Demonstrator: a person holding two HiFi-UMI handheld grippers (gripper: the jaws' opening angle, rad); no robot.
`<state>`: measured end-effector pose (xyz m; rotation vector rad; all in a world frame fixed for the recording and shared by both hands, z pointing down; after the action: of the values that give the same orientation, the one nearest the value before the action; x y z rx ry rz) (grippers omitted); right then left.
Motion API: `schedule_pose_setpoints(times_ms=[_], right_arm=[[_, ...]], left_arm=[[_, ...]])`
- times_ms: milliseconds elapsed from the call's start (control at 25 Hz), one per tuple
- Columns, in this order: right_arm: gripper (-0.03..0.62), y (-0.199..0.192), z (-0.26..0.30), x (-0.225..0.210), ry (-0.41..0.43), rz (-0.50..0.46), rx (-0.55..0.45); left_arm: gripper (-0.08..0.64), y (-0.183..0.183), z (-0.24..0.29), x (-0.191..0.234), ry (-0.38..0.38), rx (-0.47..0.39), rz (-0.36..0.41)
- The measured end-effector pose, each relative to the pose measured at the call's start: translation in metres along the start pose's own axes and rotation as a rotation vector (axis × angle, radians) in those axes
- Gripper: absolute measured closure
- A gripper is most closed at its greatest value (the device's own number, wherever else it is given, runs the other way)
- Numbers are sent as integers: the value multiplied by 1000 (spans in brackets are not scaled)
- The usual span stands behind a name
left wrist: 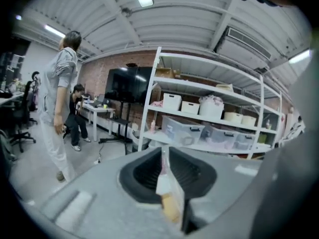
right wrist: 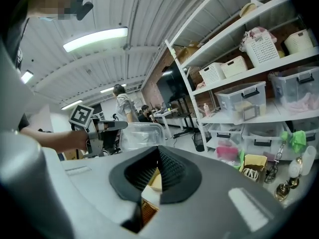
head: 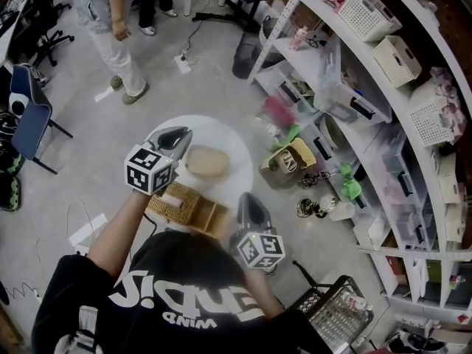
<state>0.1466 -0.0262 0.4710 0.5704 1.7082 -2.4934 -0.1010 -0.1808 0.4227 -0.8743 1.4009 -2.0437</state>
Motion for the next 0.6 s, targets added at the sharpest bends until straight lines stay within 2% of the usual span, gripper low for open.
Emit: schedule_pose_setpoints(times_ms=[240, 400, 600], right_arm=[[594, 7, -7, 3, 51, -13, -11], [594, 8, -12, -1, 99, -26, -10], [594, -1, -20, -1, 160, -37, 14]], left_arm=[[514, 11, -52, -35, 98, -100, 20], [514, 2, -78, -59, 172, -138, 16], [513, -18, -109, -87, 245, -173, -33]])
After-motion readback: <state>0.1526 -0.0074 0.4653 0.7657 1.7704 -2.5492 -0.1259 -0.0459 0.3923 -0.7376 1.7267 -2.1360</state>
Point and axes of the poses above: the fingertips, and each gripper's own axes: z forward along the fingers, x to its left, y out of its top, the point moved 8 cm from there along -z, backward along the fingers, and after that the axes turned 8 degrees about -y, right-handed, at the moved point
